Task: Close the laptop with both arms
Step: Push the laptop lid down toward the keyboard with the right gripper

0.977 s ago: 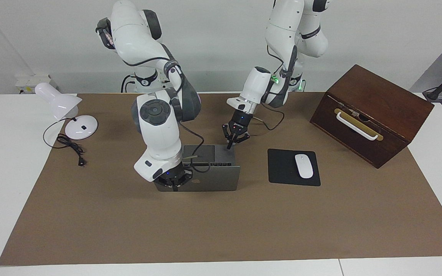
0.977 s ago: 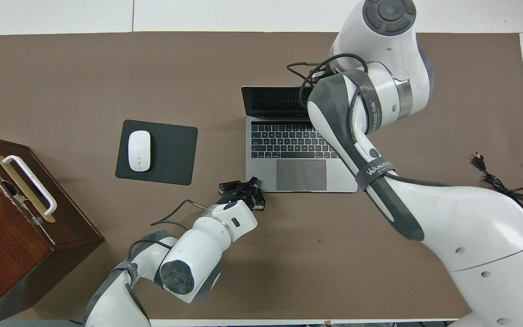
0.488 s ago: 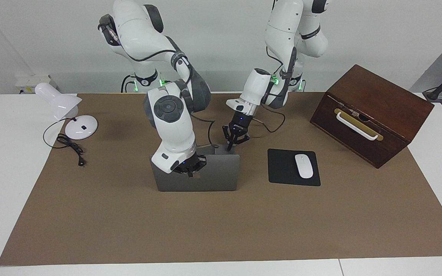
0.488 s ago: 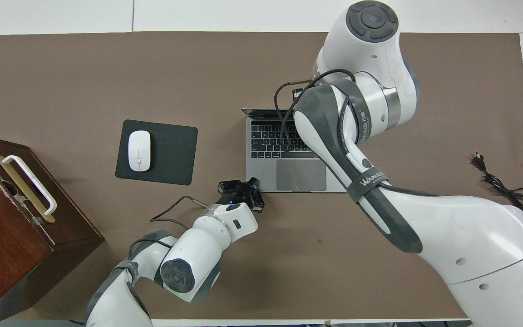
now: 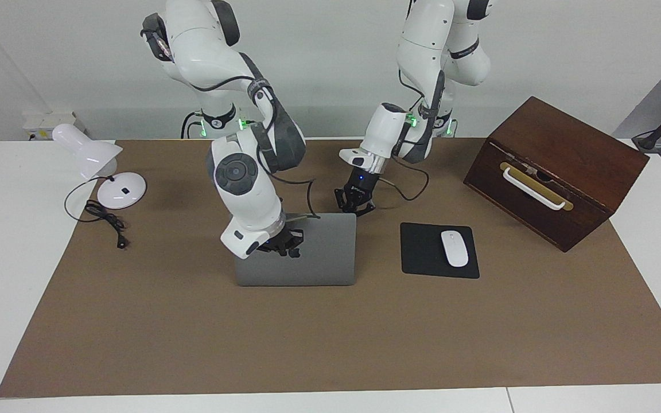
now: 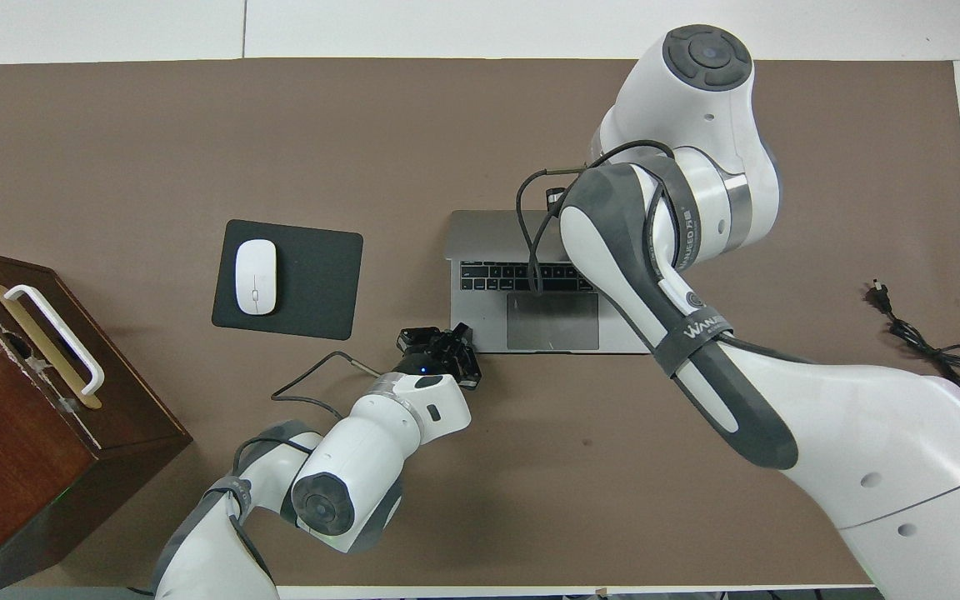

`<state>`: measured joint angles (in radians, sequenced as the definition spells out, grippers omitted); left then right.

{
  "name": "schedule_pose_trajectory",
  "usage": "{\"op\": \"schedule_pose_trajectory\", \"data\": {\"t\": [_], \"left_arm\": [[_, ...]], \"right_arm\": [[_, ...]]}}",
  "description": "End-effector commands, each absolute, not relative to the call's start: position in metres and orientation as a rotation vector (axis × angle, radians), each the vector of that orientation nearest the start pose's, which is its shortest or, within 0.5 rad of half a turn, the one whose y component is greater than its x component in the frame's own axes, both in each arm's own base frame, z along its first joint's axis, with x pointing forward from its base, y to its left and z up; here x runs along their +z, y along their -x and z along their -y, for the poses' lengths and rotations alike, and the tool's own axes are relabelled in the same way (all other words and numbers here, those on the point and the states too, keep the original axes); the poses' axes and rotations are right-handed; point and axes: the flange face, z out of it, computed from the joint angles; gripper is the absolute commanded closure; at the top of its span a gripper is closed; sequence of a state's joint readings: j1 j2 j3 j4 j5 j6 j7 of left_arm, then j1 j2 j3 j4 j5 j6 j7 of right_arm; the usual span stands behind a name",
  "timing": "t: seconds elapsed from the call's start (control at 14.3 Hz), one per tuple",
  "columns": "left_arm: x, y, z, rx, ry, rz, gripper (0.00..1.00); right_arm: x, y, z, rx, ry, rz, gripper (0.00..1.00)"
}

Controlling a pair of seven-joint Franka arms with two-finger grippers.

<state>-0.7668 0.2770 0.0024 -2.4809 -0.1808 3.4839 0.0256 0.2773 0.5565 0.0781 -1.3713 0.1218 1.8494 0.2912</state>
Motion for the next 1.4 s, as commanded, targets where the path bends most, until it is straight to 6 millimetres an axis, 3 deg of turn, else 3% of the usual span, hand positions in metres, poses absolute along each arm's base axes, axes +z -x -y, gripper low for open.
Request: {"op": "schedule_pose_trajectory", "data": {"t": [0.0, 0.7, 1.33], "left_arm": [[0.238, -0.395, 0.329, -1.065, 3.029, -0.961, 1.00], [0.234, -0.395, 0.328, -1.054, 3.017, -0.984, 1.00], [0.231, -0.395, 0.328, -1.044, 3.020, -0.980, 1.00]], "right_arm": [[0.381, -0.644, -0.236, 0.242, 2.981, -0.002, 1.00], [0.333, -0.632, -0.234, 0.200, 2.972, -0.035, 1.00], [0.325, -0.630, -0.233, 0.187, 2.971, -0.043, 1.00]]}}
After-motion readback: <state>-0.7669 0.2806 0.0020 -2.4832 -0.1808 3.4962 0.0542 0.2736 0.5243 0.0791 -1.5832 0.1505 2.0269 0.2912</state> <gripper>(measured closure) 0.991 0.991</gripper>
